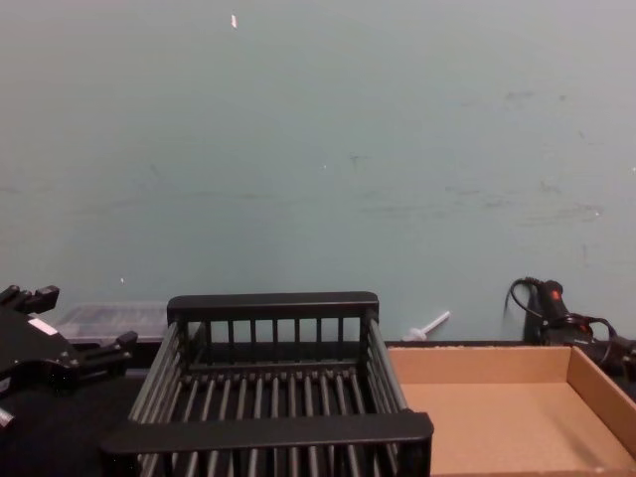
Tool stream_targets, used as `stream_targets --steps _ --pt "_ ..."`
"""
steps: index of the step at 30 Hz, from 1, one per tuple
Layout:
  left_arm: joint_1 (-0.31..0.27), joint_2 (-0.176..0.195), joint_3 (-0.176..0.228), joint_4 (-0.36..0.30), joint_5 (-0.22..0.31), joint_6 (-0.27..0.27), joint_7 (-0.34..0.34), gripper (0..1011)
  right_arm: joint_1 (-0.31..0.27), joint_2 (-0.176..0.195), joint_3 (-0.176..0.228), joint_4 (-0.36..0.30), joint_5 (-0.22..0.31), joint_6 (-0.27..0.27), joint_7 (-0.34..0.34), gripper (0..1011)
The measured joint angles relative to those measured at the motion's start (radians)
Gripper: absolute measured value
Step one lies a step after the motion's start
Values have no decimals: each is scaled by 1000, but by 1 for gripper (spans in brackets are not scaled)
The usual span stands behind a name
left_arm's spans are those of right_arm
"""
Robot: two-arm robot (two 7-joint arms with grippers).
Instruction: Pick up the white tape and place it into the black box , Pick up the silver tape and place it into the brown box.
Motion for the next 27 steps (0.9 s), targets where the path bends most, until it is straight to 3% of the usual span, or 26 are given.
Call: stream_targets --steps 27 --pt "0 0 0 0 0 0 0 1001 0 0 0 0 0 0 0 1000"
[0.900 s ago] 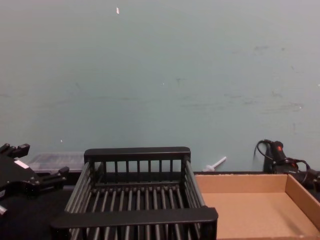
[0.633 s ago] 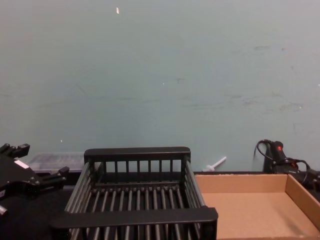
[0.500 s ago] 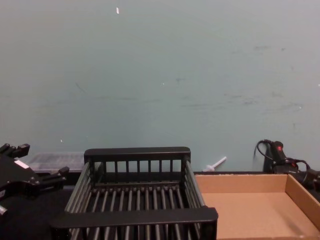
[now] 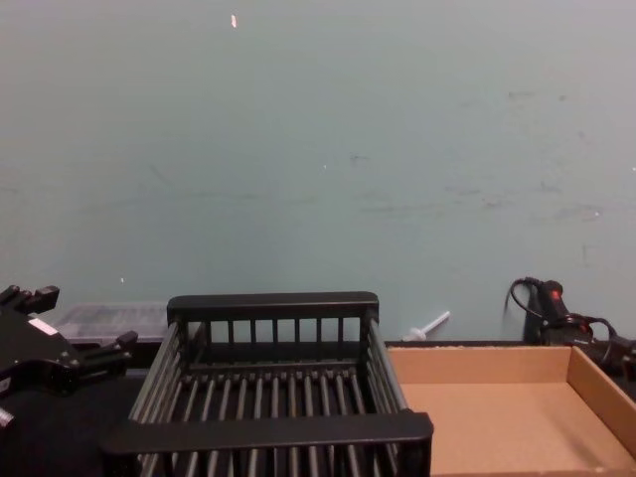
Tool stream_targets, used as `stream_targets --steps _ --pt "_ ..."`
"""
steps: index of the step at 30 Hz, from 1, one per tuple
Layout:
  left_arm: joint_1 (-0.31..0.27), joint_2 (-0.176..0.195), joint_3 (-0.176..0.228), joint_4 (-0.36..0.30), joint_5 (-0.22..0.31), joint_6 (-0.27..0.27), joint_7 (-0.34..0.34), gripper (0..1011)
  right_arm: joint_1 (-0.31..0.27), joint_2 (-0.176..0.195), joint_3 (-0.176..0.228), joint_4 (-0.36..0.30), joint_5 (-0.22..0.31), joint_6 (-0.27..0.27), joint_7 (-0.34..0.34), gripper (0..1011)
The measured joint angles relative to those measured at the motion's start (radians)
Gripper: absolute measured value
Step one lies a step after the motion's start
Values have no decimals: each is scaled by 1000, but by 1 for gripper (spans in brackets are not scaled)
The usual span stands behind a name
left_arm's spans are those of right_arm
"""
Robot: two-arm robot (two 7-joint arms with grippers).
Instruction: Pick up the white tape and place it into the black box , Pick up the silver tape and place it into the brown box.
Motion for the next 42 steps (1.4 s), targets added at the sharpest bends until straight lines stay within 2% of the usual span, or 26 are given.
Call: stream_targets --steps 31,37,42 --pt "0 0 0 0 0 0 0 1001 0 0 0 0 0 0 0 1002" --pt "0 0 0 0 0 0 0 1001 -11 -5 16 -9 8 1 24 1002" --pt "0 0 0 0 0 0 0 1001 -41 -5 36 -47 34 13 53 1002"
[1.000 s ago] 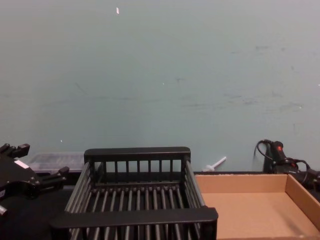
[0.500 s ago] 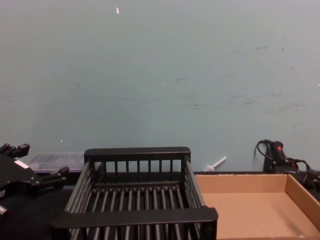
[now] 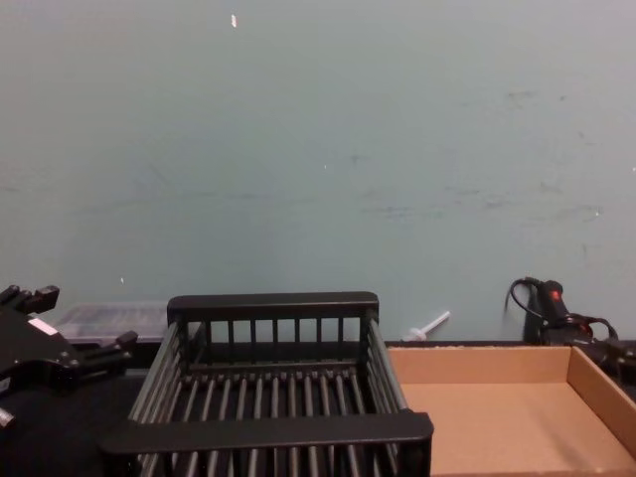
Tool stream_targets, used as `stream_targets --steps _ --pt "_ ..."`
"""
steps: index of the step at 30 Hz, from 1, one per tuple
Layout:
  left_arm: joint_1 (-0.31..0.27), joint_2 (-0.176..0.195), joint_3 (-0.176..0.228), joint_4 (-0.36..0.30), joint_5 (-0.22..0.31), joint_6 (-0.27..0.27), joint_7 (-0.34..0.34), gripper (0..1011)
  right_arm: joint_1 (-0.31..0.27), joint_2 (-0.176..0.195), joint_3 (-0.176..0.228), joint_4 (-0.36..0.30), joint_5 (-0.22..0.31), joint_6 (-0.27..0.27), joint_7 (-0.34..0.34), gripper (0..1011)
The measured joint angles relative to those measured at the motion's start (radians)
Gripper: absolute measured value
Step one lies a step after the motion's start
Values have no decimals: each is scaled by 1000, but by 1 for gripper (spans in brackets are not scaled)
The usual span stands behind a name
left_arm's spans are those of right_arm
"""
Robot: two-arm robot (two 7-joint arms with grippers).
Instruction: Pick up the white tape and place it into the black box , Pick up the silver tape and place it into the brown box.
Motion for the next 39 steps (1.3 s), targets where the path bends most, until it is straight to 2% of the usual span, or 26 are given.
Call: stream_targets --steps 5,12,19,25,34,39 --pt "0 0 0 0 0 0 0 1002 -37 8 20 -48 28 26 21 1002" --pt "0 0 0 0 0 0 0 1001 -116 34 48 -150 71 100 55 1002" --pt "0 0 0 0 0 0 0 1001 -172 51 67 -221 100 147 83 1002" --pt "0 0 0 0 0 0 0 1001 -219 68 77 -290 120 229 109 1002" --pt "0 0 0 0 0 0 0 1001 -251 75 90 -331 134 344 131 1002" --pt "0 0 0 0 0 0 0 1002 -257 73 92 -333 136 384 145 1002"
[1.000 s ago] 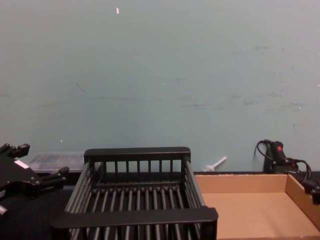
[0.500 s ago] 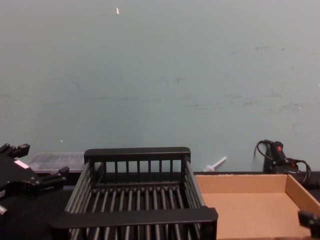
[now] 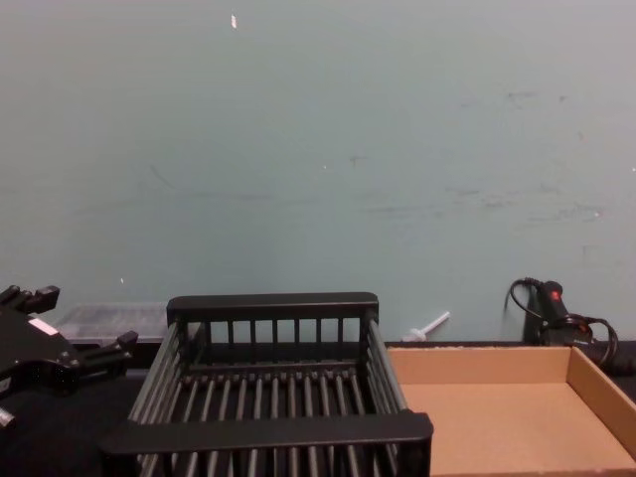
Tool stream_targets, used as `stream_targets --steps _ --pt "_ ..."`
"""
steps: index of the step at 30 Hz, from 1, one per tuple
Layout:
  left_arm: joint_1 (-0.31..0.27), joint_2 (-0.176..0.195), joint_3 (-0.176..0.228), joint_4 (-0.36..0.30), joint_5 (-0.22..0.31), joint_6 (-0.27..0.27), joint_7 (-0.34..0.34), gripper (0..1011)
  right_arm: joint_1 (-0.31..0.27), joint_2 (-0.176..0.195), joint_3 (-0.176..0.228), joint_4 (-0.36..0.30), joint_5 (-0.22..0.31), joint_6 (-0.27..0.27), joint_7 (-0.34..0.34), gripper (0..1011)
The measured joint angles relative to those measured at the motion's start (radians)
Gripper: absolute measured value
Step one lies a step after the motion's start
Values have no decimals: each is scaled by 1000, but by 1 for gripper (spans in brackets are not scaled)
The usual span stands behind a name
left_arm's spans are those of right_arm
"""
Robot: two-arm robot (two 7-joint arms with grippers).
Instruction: Pick up the white tape and place it into the black box , Pick up the silver tape and place it into the brown box.
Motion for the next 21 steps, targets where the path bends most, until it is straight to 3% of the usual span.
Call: stream_targets --steps 11,21 --pt "0 0 0 0 0 0 0 1001 14 -29 -9 37 -9 72 36 1002" --pt "0 0 0 0 0 0 0 1001 20 -47 -11 62 -31 98 53 1002"
